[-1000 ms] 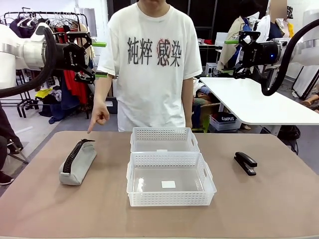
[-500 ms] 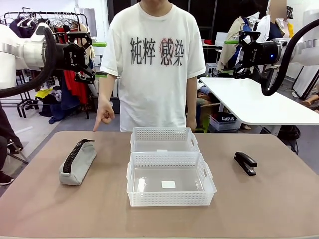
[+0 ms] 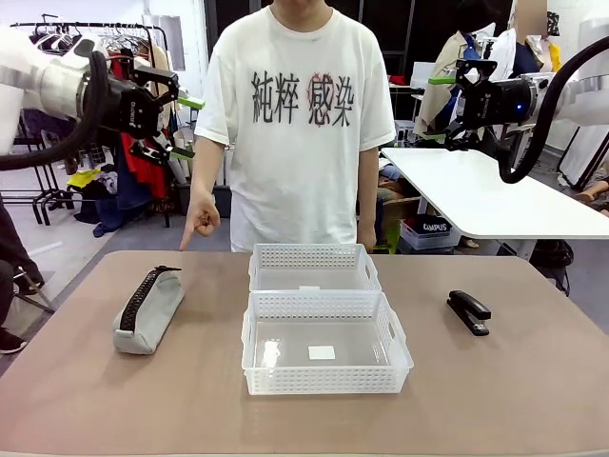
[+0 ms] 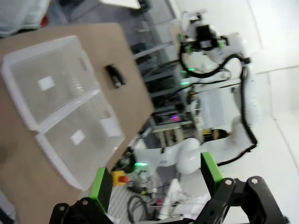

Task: Distribute items into two baskets.
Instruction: Pick up the Pencil pouch that the person points to.

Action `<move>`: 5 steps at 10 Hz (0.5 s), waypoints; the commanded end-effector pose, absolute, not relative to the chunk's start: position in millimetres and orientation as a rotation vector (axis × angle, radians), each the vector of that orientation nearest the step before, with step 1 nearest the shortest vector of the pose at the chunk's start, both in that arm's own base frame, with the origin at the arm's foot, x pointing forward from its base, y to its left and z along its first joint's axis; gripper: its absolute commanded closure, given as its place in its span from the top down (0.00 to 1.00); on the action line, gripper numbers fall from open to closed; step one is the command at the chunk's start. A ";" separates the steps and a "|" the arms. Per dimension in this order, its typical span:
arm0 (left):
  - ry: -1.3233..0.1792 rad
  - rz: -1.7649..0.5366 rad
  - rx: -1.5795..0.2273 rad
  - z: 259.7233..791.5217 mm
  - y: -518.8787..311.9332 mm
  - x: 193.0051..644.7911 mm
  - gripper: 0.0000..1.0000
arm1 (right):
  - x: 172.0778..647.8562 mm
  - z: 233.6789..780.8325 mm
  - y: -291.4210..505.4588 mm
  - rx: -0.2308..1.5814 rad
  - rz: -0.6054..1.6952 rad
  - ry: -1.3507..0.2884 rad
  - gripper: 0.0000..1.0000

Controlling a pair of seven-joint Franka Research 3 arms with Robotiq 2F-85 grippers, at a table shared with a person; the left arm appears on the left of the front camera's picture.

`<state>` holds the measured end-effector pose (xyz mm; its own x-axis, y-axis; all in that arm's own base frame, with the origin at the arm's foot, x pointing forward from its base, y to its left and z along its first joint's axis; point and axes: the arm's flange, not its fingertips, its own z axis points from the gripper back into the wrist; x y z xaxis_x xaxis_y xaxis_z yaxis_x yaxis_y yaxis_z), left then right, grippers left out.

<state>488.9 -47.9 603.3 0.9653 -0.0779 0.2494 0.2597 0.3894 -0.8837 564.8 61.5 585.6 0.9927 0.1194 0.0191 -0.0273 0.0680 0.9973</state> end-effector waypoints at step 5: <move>-0.211 -0.145 -0.662 618.6 -48.7 501.0 1.00 | 563.7 587.1 61.8 1.501 0.114 0.073 1.00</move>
<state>501.3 -42.0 618.6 0.9580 -0.0811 0.2751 0.2388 0.7567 -0.6085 564.8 61.5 585.6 0.9927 0.1195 0.0191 -0.0273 0.0679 0.9973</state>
